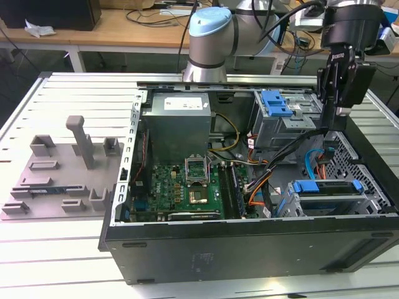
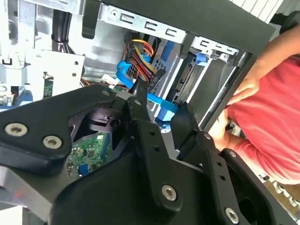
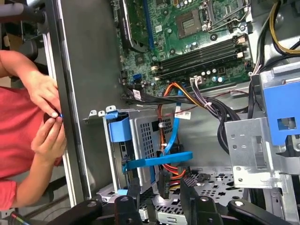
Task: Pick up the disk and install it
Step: 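Insert the first disk wire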
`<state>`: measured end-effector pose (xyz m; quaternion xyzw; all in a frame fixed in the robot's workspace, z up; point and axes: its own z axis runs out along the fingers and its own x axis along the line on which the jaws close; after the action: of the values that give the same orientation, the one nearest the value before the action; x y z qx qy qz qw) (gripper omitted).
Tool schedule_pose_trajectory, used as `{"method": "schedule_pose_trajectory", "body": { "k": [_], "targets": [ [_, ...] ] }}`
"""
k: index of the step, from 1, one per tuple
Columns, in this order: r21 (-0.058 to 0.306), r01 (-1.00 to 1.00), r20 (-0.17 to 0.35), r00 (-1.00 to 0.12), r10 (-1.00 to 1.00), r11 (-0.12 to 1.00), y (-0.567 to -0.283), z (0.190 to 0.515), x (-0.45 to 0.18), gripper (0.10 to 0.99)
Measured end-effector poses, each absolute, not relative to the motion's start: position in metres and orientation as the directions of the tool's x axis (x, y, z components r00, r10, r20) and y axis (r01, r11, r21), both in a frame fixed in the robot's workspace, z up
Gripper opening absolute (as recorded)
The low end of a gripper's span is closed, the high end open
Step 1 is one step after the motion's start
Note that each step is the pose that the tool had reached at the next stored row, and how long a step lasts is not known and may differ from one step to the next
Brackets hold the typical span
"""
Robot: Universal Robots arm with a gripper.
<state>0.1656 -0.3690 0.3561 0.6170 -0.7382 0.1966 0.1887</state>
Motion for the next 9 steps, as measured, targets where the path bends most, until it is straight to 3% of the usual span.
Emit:
{"method": "schedule_pose_trajectory", "body": {
  "k": [4, 9],
  "targets": [
    [-0.058, -0.986, 0.562, -0.163, -0.811, 0.158, -0.369, 0.3547, 0.1694, 0.471],
    [-0.064, -0.985, 0.563, -0.166, -0.809, 0.158, -0.369, 0.3485, 0.1703, 0.471]
  ]
}}
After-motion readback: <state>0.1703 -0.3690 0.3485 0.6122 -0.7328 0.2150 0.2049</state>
